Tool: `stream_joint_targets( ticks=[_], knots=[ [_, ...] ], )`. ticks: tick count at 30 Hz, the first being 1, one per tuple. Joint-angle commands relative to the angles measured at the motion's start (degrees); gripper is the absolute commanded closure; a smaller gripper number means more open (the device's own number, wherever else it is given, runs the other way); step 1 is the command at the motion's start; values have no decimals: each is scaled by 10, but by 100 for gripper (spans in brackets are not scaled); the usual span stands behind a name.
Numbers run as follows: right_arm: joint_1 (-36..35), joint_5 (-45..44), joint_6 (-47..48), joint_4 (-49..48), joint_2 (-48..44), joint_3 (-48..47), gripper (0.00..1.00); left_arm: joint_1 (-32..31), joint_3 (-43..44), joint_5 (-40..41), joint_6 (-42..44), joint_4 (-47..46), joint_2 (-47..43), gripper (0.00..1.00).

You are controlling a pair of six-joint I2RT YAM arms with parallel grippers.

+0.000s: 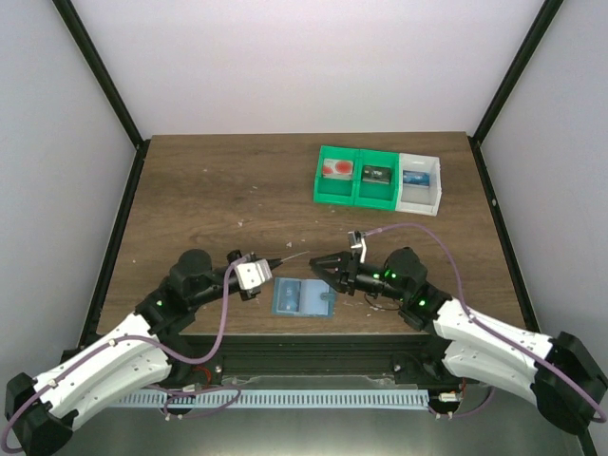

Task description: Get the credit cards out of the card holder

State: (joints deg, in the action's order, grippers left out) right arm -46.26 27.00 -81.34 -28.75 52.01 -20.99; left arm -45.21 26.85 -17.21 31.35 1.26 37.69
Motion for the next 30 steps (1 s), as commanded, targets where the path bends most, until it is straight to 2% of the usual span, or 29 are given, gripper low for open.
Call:
stream_joint_targets(
  ticks=[1, 4, 11, 15, 20, 26, 30],
  knots=[
    [1, -44, 129, 70, -50, -20, 56, 1, 46, 54, -137, -20, 46, 100],
    [1, -62, 180, 76, -74, -13, 52, 2, 72, 37, -224, -25, 80, 100],
    [1, -124, 274, 85, -114, 15, 52, 30, 65, -2, -462, -115, 93, 100],
    [1, -144, 274, 65, -152, 40, 52, 74, 65, -17, -616, -138, 96, 100],
    [11, -172, 260, 71, -152, 42, 51, 102, 74, -61, -750, -146, 122, 100],
    [77, -44, 194, -38, -91, 44, 50, 112, 9, -95, -924, -281, 103, 100],
    [85, 16, 146, -140, -25, 37, 47, 111, -26, -84, -994, -339, 90, 100]
  ],
)
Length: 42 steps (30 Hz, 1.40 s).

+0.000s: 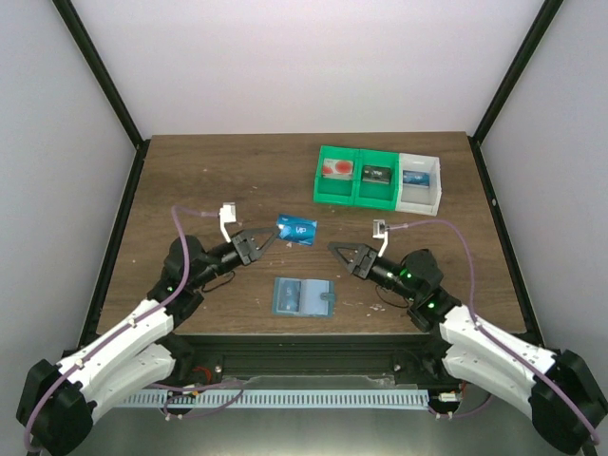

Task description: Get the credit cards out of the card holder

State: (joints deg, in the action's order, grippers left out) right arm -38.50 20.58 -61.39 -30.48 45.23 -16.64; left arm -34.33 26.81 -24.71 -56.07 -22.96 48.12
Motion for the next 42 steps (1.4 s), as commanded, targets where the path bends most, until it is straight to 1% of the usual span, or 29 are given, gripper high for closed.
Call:
stream_joint_targets(
  ticks=[1, 5, 7, 11, 18, 21, 27, 29, 30, 31, 32, 33, 34, 37, 38, 39, 40, 42],
  knots=[
    [7, 98, -70, -149, 67, -10, 46, 2, -29, -6, -130, -102, -15, 100],
    [6, 130, -108, -224, 119, -17, 46, 2, -34, -2, -147, -107, -13, 100],
    [6, 131, -116, -242, 131, -18, 46, 2, -41, -1, -156, -135, -9, 100],
    [5, 137, -126, -254, 143, -25, 46, 2, -50, 4, -168, -154, 1, 100],
    [2, 129, -130, -248, 152, -39, 46, 2, -58, 4, -181, -175, 14, 100],
    [1, 123, -131, -239, 162, -48, 49, 2, -57, 4, -183, -176, 18, 100],
    [-2, 128, -135, -247, 194, -72, 61, 2, -63, 3, -185, -177, 24, 100],
    [-3, 127, -136, -250, 202, -76, 67, 2, -68, 4, -186, -181, 25, 100],
    [-3, 125, -138, -252, 205, -77, 71, 3, -69, 5, -187, -182, 25, 100],
    [-4, 122, -138, -254, 207, -75, 78, 3, -70, 6, -187, -182, 25, 100],
    [-4, 119, -137, -259, 208, -74, 89, 2, -71, 6, -188, -182, 25, 100],
    [-5, 117, -137, -264, 211, -72, 97, 2, -71, 6, -188, -182, 25, 100],
    [-5, 117, -137, -268, 211, -70, 99, 2, -71, 6, -188, -182, 25, 100],
    [-5, 116, -133, -270, 209, -63, 100, 2, -68, 8, -187, -172, 24, 100],
    [-5, 113, -130, -264, 205, -61, 100, 2, -66, 9, -183, -165, 23, 97],
    [-5, 109, -125, -254, 201, -60, 99, 2, -64, 8, -178, -158, 22, 92],
    [-5, 105, -118, -242, 195, -60, 100, 2, -60, 8, -169, -144, 20, 82],
    [-5, 94, -96, -196, 180, -62, 99, 2, -46, 6, -125, -118, 16, 59]
  ],
)
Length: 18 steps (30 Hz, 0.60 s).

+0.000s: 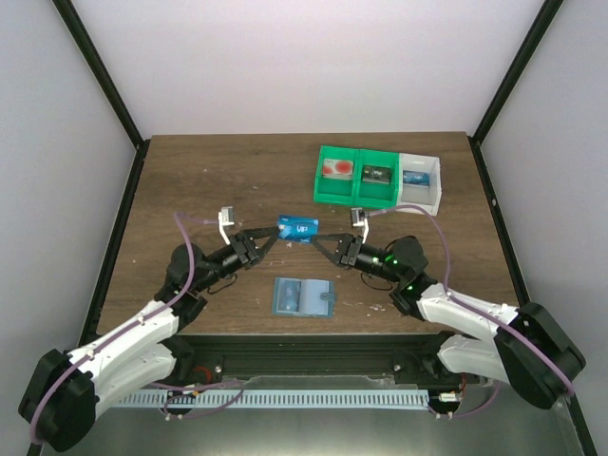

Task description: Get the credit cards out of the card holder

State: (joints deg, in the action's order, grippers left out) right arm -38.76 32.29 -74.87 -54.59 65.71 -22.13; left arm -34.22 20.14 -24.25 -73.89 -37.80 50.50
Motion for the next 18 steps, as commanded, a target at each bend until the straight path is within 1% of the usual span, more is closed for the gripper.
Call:
stream_joint_targets(
  ticks=[1, 3, 6, 9, 12, 15, 18],
  knots=[
    [1, -26, 51, 67, -34, -9, 99, 2, 32, -2, 86, 63, -11, 43],
    [14, -24, 80, 113, -51, -14, 100, 1, 56, 5, 164, 131, -17, 24],
    [42, -10, 122, 203, -80, -27, 100, 1, 87, 26, 241, 223, -26, 1],
    [85, -3, 177, 314, -106, -47, 100, 1, 117, 40, 324, 303, -28, 0],
    [142, 1, 237, 421, -122, -79, 100, 2, 148, 51, 412, 363, -29, 0],
    [219, 28, 291, 501, -120, -118, 100, 1, 159, 58, 491, 396, -43, 0],
    [270, 40, 339, 563, -107, -156, 99, 1, 159, 72, 540, 419, -60, 0]
  ],
)
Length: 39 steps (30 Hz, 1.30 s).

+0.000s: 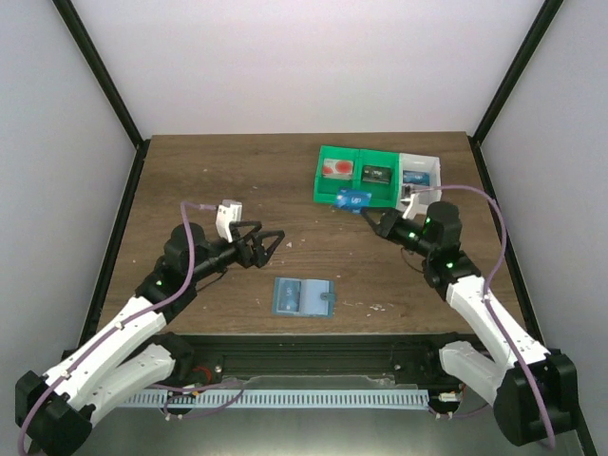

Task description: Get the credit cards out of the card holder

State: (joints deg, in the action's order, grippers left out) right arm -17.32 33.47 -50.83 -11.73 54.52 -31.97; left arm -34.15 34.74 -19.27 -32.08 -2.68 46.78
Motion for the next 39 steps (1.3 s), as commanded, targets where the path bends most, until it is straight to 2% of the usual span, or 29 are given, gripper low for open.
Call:
stream_joint_targets(
  ticks=[1, 6, 10, 15, 22, 39],
  knots=[
    [69, 30, 113, 155, 14, -69, 100, 1, 12, 20, 133, 72, -26, 0],
    [141, 19, 171, 228, 67, -126, 100, 1, 17, 7, 200, 121, -26, 0],
    [188, -50, 210, 255, 109, -167, 100, -1, 13, 21, 227, 132, -35, 0],
    [272, -21, 243, 264, 175, -224, 99, -14, -27, 11, 224, 105, -57, 0],
    [291, -51, 279, 275, 294, -298, 100, -36, -43, 69, 254, 104, -79, 0],
    [315, -53, 354, 358, 511, -503, 100, -39, -52, 84, 261, 110, -78, 0]
  ],
)
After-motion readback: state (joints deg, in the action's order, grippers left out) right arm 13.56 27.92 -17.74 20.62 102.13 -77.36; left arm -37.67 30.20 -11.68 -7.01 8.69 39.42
